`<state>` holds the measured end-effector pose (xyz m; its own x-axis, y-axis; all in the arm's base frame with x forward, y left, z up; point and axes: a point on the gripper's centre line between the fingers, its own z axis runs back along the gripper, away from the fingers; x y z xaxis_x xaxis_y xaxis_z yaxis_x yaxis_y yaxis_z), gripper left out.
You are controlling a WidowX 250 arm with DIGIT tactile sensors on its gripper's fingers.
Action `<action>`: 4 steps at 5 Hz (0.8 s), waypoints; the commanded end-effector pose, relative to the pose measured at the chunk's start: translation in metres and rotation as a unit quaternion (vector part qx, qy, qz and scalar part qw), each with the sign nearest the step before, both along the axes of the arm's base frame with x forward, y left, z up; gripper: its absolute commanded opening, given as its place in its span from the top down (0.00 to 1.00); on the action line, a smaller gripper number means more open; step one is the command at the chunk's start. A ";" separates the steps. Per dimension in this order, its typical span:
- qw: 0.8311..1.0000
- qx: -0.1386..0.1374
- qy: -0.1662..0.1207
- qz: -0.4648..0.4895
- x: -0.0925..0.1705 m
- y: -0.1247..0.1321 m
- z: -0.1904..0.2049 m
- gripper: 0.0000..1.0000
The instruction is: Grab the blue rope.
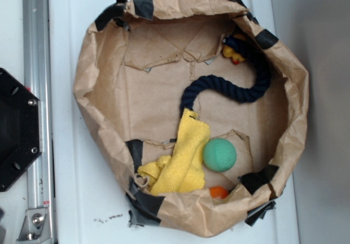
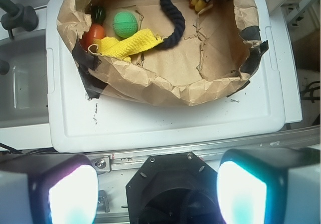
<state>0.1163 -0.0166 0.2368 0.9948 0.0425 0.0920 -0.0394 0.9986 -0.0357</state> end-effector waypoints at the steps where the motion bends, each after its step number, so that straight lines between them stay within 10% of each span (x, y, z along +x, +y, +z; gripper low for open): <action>1: 1.000 0.000 0.000 0.000 0.000 0.000 0.000 0.00; 4: 0.993 0.062 -0.066 0.081 0.150 0.044 -0.112 0.00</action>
<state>0.2579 0.0214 0.1070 0.9716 0.1640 0.1708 -0.1792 0.9808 0.0772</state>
